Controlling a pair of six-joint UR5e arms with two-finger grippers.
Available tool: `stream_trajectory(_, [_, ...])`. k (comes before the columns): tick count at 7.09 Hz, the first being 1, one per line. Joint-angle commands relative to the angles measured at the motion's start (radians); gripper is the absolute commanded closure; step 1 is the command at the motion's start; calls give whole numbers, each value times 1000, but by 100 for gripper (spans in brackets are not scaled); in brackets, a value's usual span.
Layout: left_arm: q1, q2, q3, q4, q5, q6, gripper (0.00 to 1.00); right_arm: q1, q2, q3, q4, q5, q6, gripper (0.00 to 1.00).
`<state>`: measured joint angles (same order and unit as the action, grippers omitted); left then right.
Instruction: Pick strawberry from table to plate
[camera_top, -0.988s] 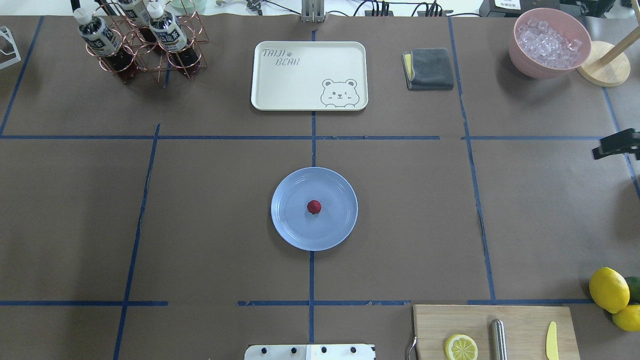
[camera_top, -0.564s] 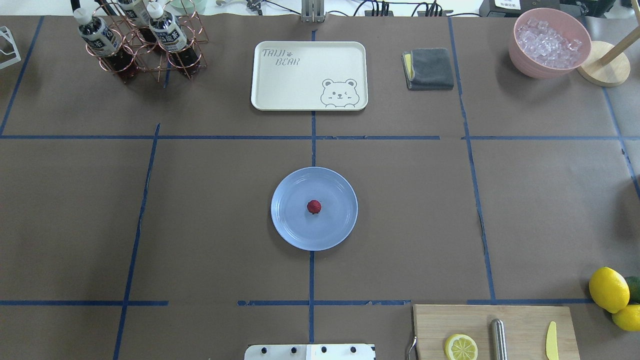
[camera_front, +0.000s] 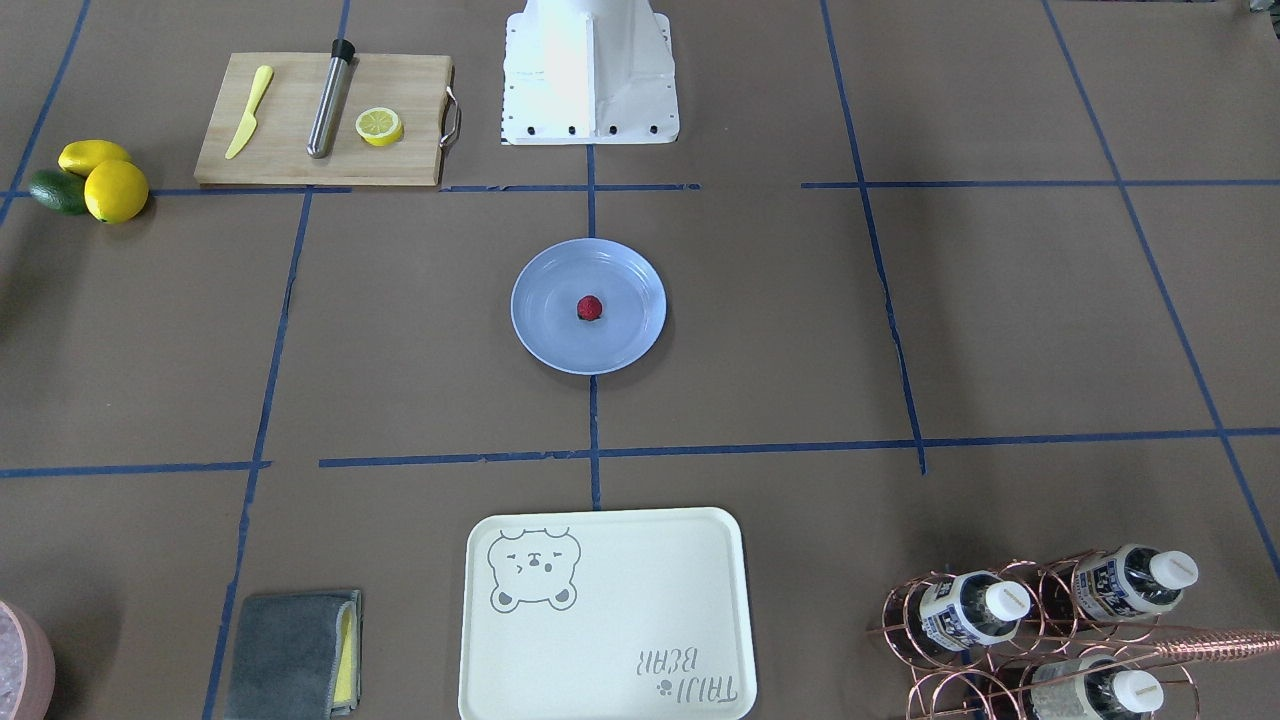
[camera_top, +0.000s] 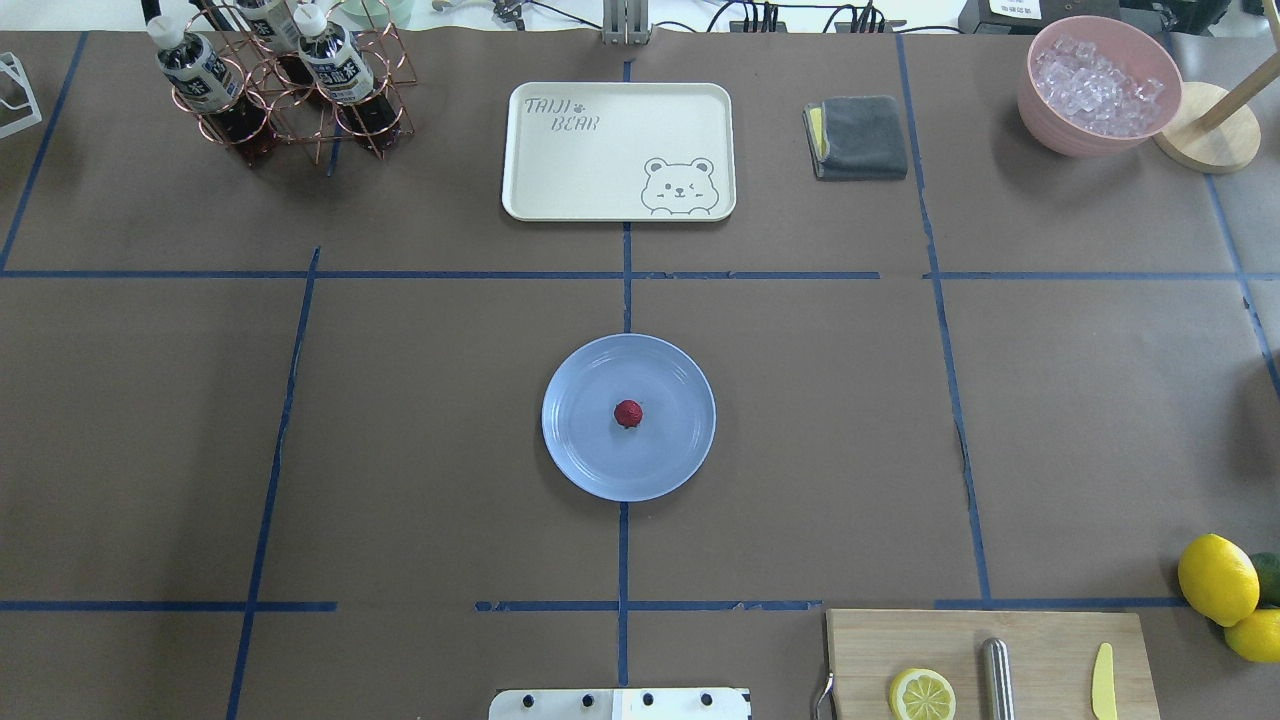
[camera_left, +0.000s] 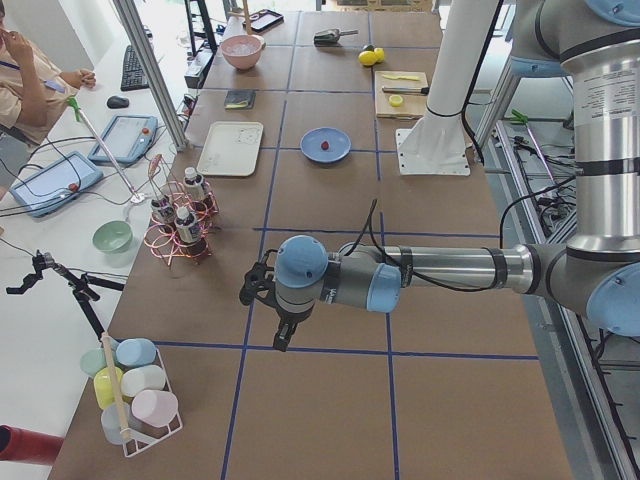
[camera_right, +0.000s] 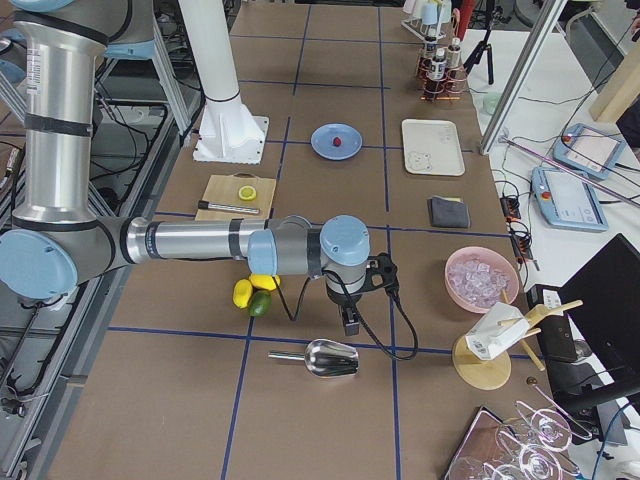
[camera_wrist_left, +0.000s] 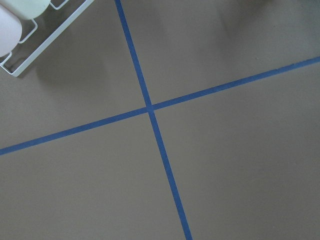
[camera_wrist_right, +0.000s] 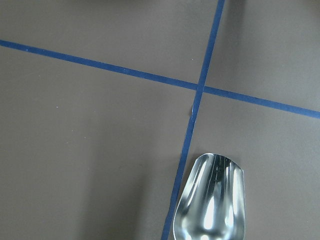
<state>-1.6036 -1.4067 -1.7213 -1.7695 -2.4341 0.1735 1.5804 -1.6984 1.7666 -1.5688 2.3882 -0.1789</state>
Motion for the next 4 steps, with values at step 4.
stream_trajectory(4, [8,14,-39,-39,59,1,0,-68,29,-68,4,-3,3,0])
